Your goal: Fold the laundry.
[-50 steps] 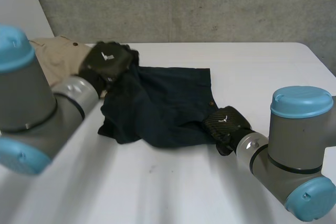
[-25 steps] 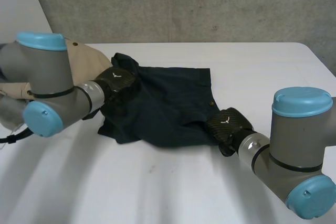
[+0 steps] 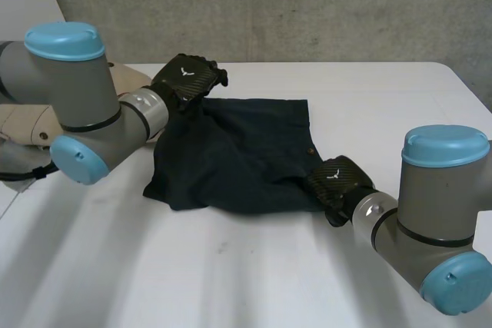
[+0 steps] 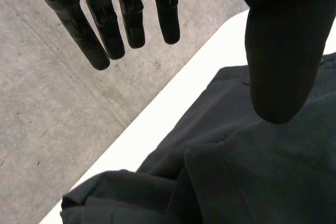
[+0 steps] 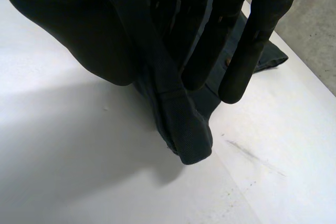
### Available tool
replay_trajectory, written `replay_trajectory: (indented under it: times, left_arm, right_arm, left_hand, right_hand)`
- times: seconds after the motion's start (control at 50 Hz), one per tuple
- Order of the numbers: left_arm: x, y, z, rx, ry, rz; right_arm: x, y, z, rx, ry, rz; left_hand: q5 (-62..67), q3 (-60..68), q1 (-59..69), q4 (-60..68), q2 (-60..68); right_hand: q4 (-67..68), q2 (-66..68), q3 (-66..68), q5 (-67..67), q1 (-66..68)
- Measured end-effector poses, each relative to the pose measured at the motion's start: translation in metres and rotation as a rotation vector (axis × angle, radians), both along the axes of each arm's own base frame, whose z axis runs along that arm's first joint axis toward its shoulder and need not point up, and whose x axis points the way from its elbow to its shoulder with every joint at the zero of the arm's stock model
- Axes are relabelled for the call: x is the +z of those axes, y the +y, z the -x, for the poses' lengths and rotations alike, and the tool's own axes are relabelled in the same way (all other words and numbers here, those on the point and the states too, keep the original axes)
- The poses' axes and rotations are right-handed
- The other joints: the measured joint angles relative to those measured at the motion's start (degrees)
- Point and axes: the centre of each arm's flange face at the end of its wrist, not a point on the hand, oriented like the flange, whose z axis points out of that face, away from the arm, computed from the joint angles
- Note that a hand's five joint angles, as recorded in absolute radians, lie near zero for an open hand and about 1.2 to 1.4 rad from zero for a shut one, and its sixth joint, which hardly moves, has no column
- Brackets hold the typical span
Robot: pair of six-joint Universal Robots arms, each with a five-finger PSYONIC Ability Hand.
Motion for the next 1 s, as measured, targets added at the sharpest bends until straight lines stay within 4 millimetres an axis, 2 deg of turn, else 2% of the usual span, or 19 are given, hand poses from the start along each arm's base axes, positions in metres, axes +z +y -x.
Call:
replay_trajectory:
  times: [0.06, 0.22, 0.32, 0.36, 0.38, 0.46, 0.52, 0.56, 0.58, 0.64, 0.66, 0.7, 0.76, 0.82, 0.84, 0.86, 0.9, 0.96, 1.0]
  left_arm:
    - [-0.007, -0.005, 0.005, -0.007, -0.01, -0.009]
    - [-0.05, -0.016, 0.012, -0.028, -0.125, -0.08]
    - [-0.07, -0.019, 0.019, -0.05, -0.179, -0.09]
    - [-0.072, -0.018, 0.021, -0.053, -0.189, -0.088]
    - [-0.073, -0.018, 0.022, -0.051, -0.194, -0.085]
    - [-0.062, -0.015, 0.02, -0.013, -0.212, -0.078]
    - [-0.038, -0.007, 0.013, 0.034, -0.217, -0.082]
    - [-0.016, 0.003, 0.006, 0.062, -0.206, -0.085]
    - [-0.012, 0.005, 0.005, 0.065, -0.203, -0.085]
    - [0.035, 0.034, -0.011, 0.099, -0.145, -0.079]
    - [0.045, 0.042, -0.016, 0.105, -0.13, -0.079]
    - [0.063, 0.062, -0.026, 0.115, -0.099, -0.078]
    - [0.078, 0.098, -0.044, 0.124, -0.08, -0.1]
    - [0.071, 0.135, -0.062, 0.12, -0.136, -0.169]
    - [0.068, 0.14, -0.065, 0.117, -0.149, -0.182]
    - [0.058, 0.155, -0.073, 0.108, -0.198, -0.228]
    - [0.044, 0.173, -0.081, 0.09, -0.272, -0.295]
    - [0.023, 0.19, -0.089, 0.061, -0.37, -0.384]
    - [0.016, 0.193, -0.091, 0.052, -0.403, -0.412]
  right_arm:
    - [0.0, -0.002, 0.0, -0.003, -0.001, 0.0]
    - [0.0, -0.006, 0.002, -0.011, -0.004, 0.001]
    - [0.001, -0.008, 0.004, -0.014, -0.006, 0.002]
    - [0.003, -0.009, 0.005, -0.018, -0.008, 0.005]
    - [0.004, -0.011, 0.005, -0.022, -0.01, 0.008]
    - [0.011, -0.018, 0.009, -0.04, -0.018, 0.024]
    - [0.021, -0.024, 0.011, -0.049, -0.026, 0.04]
    - [0.032, -0.027, 0.013, -0.051, -0.028, 0.047]
    - [0.034, -0.027, 0.013, -0.05, -0.028, 0.048]
    - [0.06, -0.024, 0.017, -0.036, -0.017, 0.046]
    - [0.067, -0.021, 0.018, -0.03, -0.01, 0.041]
    - [0.08, -0.014, 0.021, -0.013, 0.011, 0.026]
    - [0.1, 0.003, 0.029, 0.022, 0.077, -0.023]
    - [0.112, 0.024, 0.041, 0.07, 0.177, -0.096]
    - [0.113, 0.027, 0.042, 0.078, 0.194, -0.108]
    - [0.115, 0.035, 0.048, 0.108, 0.246, -0.144]
    - [0.116, 0.042, 0.052, 0.141, 0.295, -0.179]
    - [0.113, 0.053, 0.058, 0.214, 0.383, -0.244]
    - [0.11, 0.054, 0.059, 0.234, 0.404, -0.261]
  left_hand:
    - [0.0, 0.0, 0.0, 0.0, 0.0]
    - [0.6, 0.6, 0.3, 0.6, 0.4]
    - [18.2, 19.5, 20.5, 18.9, 19.5]
    - [36.0, 36.4, 39.4, 37.2, 37.4]
    - [41.3, 41.8, 43.0, 42.9, 42.3]
    - [42.8, 44.6, 43.0, 45.8, 45.2]
    - [42.8, 44.8, 43.0, 45.9, 45.3]
    - [42.8, 44.8, 43.0, 45.9, 45.3]
    - [42.8, 44.8, 43.0, 45.9, 45.3]
    - [42.8, 44.8, 43.0, 45.9, 45.3]
    - [42.8, 44.8, 43.0, 45.9, 45.4]
    - [42.8, 44.9, 43.0, 46.0, 45.4]
    - [42.8, 45.0, 43.0, 46.0, 45.5]
    - [42.8, 45.0, 43.0, 46.0, 45.5]
    - [42.8, 45.0, 43.0, 46.0, 45.5]
    - [42.8, 45.0, 43.0, 46.0, 45.5]
    - [42.8, 45.0, 43.0, 46.0, 45.5]
    - [42.8, 45.0, 43.0, 46.0, 45.5]
    - [42.8, 45.0, 43.0, 46.0, 45.5]
  right_hand:
    - [0.0, 0.0, 0.0, 0.0, 0.0]
    - [0.0, 0.0, 0.0, 0.0, 0.0]
    - [0.0, 0.0, 0.0, 0.0, 0.0]
    - [0.0, 0.0, 0.0, 0.0, 0.0]
    - [0.0, 0.0, 0.0, 0.0, 0.0]
    - [0.0, 0.0, 0.0, 0.0, 0.0]
    - [0.0, 0.0, 0.0, 0.0, 0.0]
    - [0.0, 0.0, 0.0, 0.0, 0.0]
    - [0.0, 0.0, 0.0, 0.0, 0.0]
    - [0.0, 0.0, 0.0, 0.0, 0.0]
    - [0.0, 0.0, 0.0, 0.2, 0.0]
    - [0.0, 0.0, 0.0, 0.5, 0.0]
    - [0.0, 0.0, 0.0, 0.5, 0.0]
    - [0.0, 0.0, 0.0, 0.5, 0.0]
    - [0.0, 0.0, 0.0, 0.5, 0.0]
    - [0.0, 0.0, 0.0, 0.5, 0.0]
    - [0.0, 0.0, 0.0, 0.5, 0.0]
    - [0.0, 0.0, 0.0, 0.5, 0.0]
    - [0.0, 0.0, 0.0, 0.5, 0.0]
